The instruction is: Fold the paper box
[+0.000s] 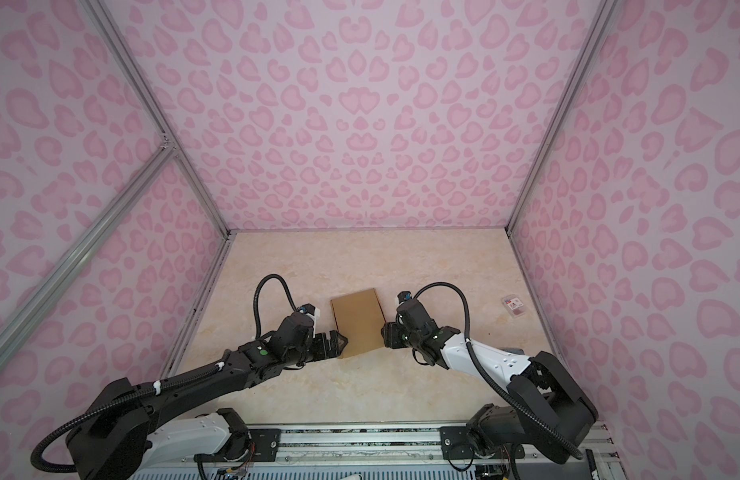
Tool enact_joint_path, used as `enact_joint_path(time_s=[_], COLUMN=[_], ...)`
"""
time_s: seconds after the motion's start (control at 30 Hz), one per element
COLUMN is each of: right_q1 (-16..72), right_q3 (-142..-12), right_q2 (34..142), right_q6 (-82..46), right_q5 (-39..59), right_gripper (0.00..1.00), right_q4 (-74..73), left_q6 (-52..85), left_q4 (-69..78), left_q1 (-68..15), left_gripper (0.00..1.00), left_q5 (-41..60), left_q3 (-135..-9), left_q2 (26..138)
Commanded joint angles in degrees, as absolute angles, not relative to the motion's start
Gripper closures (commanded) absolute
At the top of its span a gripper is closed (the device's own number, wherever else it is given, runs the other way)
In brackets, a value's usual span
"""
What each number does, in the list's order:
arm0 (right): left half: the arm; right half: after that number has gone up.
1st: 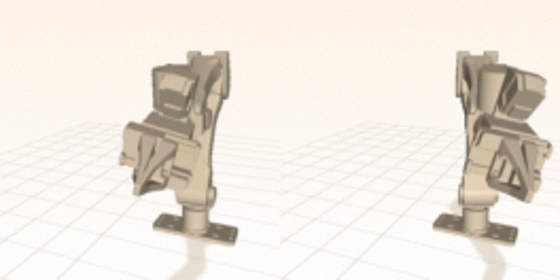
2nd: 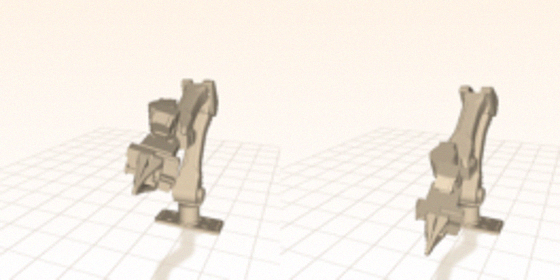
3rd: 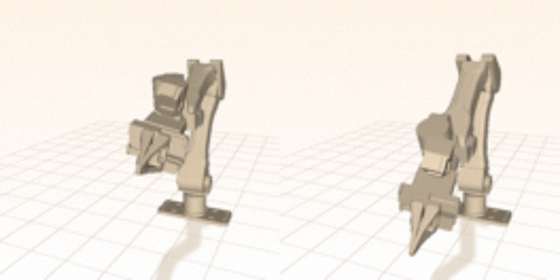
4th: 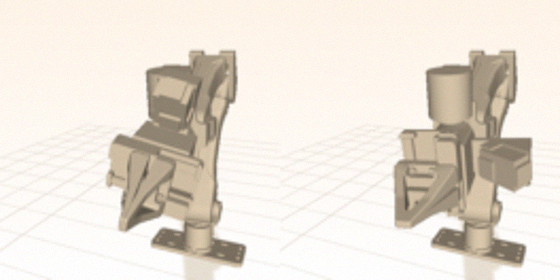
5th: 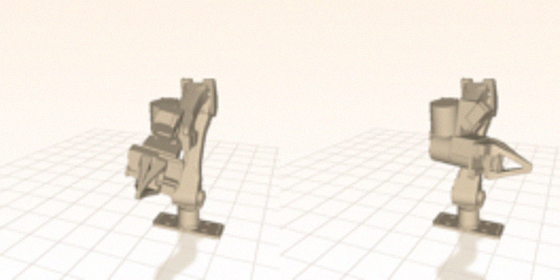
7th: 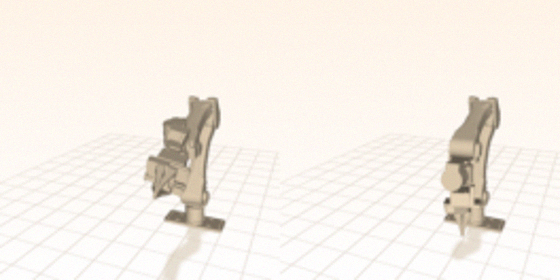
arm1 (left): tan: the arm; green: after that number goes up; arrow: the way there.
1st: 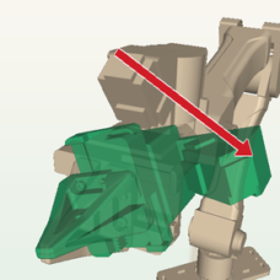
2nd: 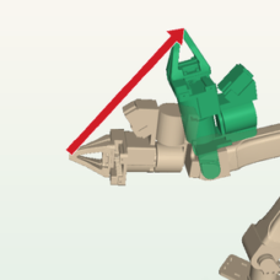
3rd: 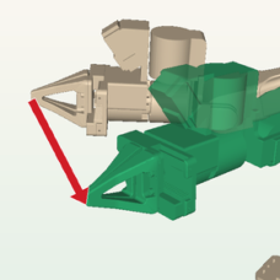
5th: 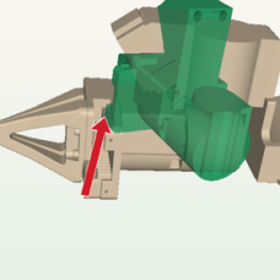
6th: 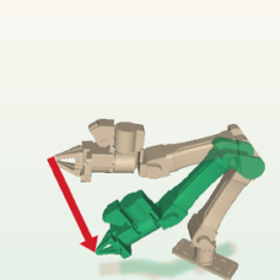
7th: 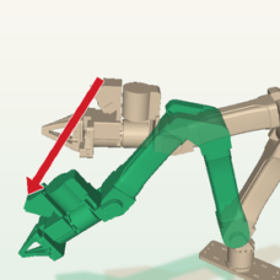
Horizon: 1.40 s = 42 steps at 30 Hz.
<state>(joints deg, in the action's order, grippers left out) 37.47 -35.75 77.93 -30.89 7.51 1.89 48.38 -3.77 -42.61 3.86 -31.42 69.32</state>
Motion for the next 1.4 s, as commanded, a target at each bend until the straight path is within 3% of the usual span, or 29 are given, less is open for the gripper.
enact_joint_path(time_s=[0.0, 0.3, 1.37], right_q1=[37.4, 37.4, 38.8], right_q3=[-34.8, -33.6, -32.7], right_q2=[78.7, 79.0, 82.0], right_q6=[-32.0, -33.5, -37.2], right_q5=[8.7, 10.9, 15.2], right_gripper=[0.32, 0.33, 0.37], right_q4=[-0.6, -2.7, -7.8], left_q6=[49.5, 50.2, 50.7], left_q4=[-0.4, 1.9, 4.6], left_q1=[-42.6, -42.7, -43.6], left_gripper=[0.00, 0.05, 0.08], left_q5=[4.9, 7.1, 7.8], left_q3=[-31.8, -31.6, -32.3], left_q2=[70.2, 72.4, 75.7])
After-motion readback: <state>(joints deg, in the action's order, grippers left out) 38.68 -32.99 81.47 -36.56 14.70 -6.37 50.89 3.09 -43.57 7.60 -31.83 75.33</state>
